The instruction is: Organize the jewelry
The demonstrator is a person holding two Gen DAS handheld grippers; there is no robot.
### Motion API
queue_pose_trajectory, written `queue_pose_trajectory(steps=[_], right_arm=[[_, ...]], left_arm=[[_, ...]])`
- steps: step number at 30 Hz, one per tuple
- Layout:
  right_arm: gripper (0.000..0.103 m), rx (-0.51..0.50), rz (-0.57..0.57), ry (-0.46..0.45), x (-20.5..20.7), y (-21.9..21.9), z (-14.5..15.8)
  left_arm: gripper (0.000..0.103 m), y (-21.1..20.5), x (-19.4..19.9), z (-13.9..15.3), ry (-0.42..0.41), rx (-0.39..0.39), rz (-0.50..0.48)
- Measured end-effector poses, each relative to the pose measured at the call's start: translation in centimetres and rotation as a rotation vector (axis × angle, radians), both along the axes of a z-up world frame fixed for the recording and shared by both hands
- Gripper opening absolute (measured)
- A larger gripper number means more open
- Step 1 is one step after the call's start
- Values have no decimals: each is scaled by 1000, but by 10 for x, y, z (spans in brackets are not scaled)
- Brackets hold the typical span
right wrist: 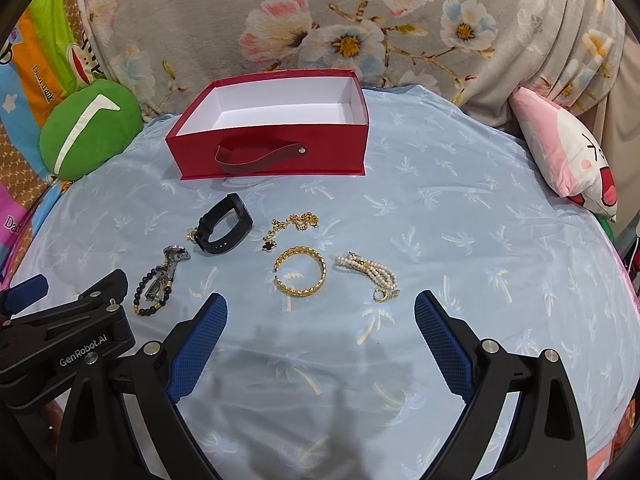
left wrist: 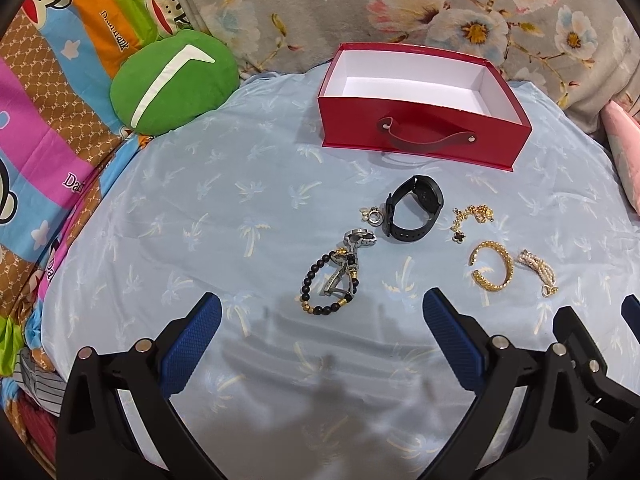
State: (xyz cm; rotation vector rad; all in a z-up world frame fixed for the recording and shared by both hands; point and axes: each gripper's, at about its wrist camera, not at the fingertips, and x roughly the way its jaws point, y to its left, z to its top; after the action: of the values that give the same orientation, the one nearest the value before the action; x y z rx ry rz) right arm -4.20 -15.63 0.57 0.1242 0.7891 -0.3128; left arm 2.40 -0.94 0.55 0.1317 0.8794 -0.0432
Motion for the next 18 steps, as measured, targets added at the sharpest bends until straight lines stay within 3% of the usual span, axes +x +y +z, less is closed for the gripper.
queue_pose_trajectory(steps=[18], right_arm=[[93, 0, 1, 3, 1, -1, -2]], left_arm=[[98, 3, 2, -3, 7, -8, 7]])
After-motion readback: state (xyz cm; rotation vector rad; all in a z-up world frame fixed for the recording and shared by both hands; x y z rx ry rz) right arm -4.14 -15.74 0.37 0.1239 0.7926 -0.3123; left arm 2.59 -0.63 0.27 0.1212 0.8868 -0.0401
